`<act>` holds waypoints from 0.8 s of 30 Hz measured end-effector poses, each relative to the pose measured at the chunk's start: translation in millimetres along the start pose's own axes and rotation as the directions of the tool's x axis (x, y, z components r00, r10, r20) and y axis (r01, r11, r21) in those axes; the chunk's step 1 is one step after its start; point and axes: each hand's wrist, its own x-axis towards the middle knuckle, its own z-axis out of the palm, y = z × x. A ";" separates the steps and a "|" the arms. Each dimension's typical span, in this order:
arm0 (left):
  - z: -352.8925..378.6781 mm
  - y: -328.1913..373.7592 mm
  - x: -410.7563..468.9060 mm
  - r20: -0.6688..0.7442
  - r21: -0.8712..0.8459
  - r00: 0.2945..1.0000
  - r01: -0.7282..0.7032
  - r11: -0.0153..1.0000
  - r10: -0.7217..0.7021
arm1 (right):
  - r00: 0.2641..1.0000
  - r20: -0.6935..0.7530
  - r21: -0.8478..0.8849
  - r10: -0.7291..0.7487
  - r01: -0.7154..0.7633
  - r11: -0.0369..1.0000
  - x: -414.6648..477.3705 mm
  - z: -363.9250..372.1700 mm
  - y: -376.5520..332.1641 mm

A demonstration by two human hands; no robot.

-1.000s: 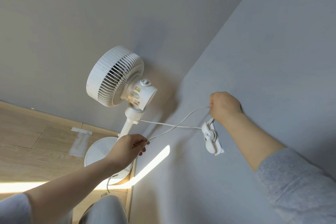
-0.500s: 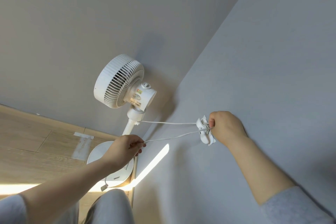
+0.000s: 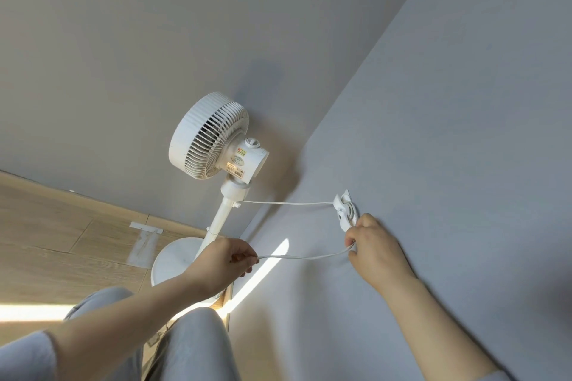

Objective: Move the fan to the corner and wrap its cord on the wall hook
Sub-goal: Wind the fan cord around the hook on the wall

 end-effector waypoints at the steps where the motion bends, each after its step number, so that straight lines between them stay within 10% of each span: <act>1: 1.8 -0.4 -0.8 0.007 -0.003 1.000 0.003 1.000 -0.003 | 1.000 0.001 0.015 0.007 -0.007 1.000 -3.4 2.6 -0.5; 24: 12.0 -16.0 1.2 0.013 -0.014 0.995 0.099 0.995 -0.099 | 0.990 0.140 -0.084 0.016 -0.004 0.996 9.9 59.3 -25.7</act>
